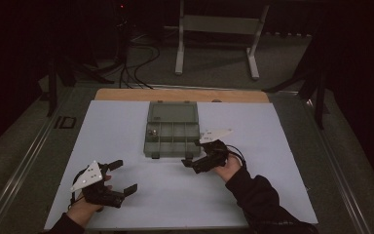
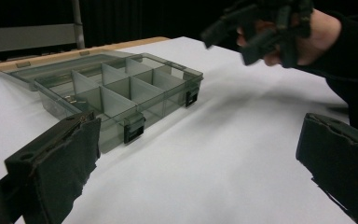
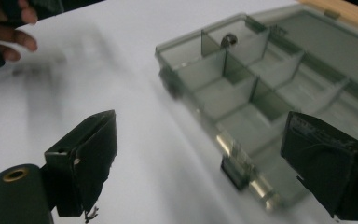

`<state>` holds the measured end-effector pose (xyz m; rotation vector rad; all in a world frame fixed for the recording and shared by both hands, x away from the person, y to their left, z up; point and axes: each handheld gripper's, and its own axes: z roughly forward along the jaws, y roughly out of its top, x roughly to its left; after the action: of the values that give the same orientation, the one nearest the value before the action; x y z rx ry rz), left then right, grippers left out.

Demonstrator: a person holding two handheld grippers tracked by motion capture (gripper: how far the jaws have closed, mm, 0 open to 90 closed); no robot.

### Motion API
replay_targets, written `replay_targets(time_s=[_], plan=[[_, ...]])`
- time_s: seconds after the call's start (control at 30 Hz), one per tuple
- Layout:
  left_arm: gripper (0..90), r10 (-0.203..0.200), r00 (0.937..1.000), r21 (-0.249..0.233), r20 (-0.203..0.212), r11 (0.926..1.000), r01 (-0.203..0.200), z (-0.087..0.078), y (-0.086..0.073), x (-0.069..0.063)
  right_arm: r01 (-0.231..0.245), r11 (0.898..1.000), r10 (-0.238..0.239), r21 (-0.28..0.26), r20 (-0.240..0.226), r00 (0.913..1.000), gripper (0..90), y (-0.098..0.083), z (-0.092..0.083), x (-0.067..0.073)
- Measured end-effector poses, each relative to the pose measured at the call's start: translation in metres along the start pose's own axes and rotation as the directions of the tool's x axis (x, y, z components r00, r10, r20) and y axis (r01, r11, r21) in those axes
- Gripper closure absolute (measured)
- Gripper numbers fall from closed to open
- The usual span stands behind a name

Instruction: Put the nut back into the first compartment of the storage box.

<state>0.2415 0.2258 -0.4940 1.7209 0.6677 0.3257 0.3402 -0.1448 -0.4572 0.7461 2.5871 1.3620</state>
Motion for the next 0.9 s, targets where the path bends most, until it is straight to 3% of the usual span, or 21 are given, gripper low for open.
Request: replay_targets(time_s=[0.1,0.33,0.53,0.67,0.8,0.9], plan=[[0.4,0.0,1.0,0.0,-0.001,1.0,0.0,0.0,0.0,0.0,-0.031,0.999,0.031,-0.018,0.0,0.9995,10.9,-0.015,-0.014,0.0],[0.4,0.0,1.0,0.001,-0.001,1.0,0.0,0.0,0.0,0.0,-0.039,0.999,0.04,-0.028,0.032,0.9987,10.9,-0.041,-0.039,0.002],[0.4,-0.002,1.0,-0.002,-0.003,1.0,0.002,0.0,0.0,0.0,-0.046,0.999,0.048,-0.029,0.093,0.9945,10.9,-0.06,-0.06,0.003],[0.4,0.001,1.0,0.001,-0.002,1.0,-0.001,0.0,0.0,0.0,-0.075,0.997,0.076,-0.014,0.129,0.9887,10.8,-0.077,-0.069,0.002],[0.4,0.001,1.0,0.001,-0.001,1.0,-0.001,0.0,0.0,0.0,-0.113,0.993,0.115,-0.022,0.144,0.983,10.9,-0.092,-0.076,-0.002],[0.4,0.001,1.0,0.001,-0.001,1.0,-0.001,0.0,0.0,0.0,-0.137,0.989,0.142,-0.047,0.118,0.9828,10.9,-0.102,-0.079,-0.004]])
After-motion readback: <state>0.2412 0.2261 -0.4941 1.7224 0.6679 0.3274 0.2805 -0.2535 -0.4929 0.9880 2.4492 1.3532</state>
